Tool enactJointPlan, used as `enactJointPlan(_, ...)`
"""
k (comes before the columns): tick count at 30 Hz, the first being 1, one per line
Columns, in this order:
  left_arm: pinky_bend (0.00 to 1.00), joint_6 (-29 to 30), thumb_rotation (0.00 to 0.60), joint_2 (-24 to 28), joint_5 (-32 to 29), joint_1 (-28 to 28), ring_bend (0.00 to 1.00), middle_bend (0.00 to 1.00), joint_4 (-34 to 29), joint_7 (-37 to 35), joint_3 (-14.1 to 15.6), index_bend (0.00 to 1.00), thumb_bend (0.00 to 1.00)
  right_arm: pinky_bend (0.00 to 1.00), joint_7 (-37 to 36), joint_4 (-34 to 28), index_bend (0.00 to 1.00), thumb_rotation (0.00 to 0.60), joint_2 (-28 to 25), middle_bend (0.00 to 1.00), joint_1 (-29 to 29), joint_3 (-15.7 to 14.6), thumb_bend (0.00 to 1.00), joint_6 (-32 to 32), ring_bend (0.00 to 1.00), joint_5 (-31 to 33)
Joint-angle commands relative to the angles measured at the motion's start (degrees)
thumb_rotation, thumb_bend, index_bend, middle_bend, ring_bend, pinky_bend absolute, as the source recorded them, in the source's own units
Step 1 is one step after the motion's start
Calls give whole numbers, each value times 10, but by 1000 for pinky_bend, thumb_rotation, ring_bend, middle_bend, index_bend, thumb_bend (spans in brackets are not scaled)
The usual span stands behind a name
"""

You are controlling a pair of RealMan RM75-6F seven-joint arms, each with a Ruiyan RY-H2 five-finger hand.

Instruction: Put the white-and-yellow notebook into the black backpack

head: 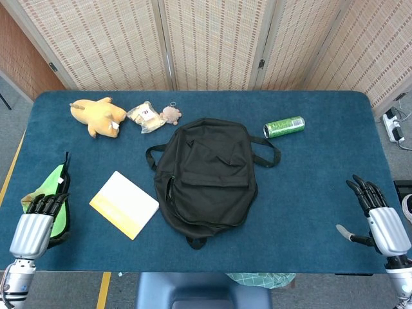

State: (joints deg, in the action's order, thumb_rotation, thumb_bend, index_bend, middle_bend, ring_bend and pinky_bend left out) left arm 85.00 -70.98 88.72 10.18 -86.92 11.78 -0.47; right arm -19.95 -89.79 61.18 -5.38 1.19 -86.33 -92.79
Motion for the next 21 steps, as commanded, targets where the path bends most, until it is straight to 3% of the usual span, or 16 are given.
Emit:
enactJointPlan(1,186,-30,600,-33,24,30,211,234,55,-32,-2,176,131,0,-4,1,0,600,-1,24,2,-1,234,-3,0,-1)
enactJointPlan(9,178,-88,600,-91,46,76,202,232,149,-64,3,158,127,0,-13,-1,0,600,-4,24,5,-5,234,-12,0,-9)
enactJointPlan(21,157,-163,600,-131,24,117,169,204,192,-39,2,126,98,0,-10,-4,0,600,-3,24,8,-7,232,-15,0,-9)
